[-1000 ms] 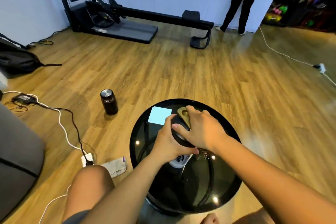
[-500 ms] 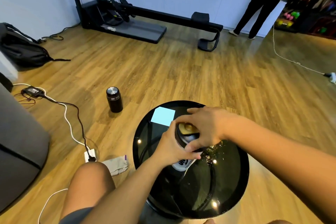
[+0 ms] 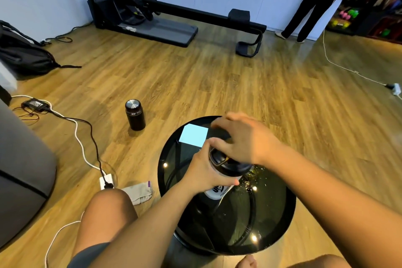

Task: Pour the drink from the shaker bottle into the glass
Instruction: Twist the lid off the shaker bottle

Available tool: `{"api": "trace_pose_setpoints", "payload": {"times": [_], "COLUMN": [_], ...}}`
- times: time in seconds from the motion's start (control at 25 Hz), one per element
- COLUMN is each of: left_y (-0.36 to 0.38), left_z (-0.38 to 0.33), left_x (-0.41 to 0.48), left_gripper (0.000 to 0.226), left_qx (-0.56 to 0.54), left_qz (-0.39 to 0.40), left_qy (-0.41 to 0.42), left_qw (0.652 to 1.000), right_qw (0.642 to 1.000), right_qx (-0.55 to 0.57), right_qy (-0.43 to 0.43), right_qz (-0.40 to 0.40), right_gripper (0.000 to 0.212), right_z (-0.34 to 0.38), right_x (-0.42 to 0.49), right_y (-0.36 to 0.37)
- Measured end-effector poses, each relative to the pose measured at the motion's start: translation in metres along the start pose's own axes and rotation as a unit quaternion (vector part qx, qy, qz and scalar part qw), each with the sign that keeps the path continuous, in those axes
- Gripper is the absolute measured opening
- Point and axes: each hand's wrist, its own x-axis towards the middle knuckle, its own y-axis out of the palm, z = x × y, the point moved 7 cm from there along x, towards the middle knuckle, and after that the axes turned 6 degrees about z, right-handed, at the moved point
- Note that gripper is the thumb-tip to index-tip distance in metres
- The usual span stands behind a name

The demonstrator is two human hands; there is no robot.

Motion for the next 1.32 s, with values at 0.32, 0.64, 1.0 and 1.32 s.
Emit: {"api": "trace_pose_setpoints", "payload": {"times": [0.32,0.64,1.0,1.32], "left_y": [0.003,0.004,0.0,0.004], "left_z": [-0.006,-0.005,-0.004,-0.007], "left_x": [0.0,-0.001,-0.001,-0.004], "left_gripper": [0.093,0.099,0.103,0.093], "left_qx": [-0.006,0.003,0.001,-0.017], "left_qz": [0.009,0.011,0.005,0.019], "left_qy": [0.028,0.024,0.006,0.024], "left_qw": [1.0,1.0,1.0,0.999], "right_qw": [0.992,0.998,0.989,0.992], "right_qx": [0.07,-0.058,-0.067,0.08], "right_qy": [-0.095,-0.035,0.127,-0.059], "right_qz": [0.052,0.002,0.025,-0.081], "right_gripper": [0.034,0.034,0.053,0.037], "right_z": [0.018,0.013,-0.022,0.016], "right_x": [-0.003,-0.006,-0.003,-0.007], "right_y": [0.019,0.022,0.023,0.003]}}
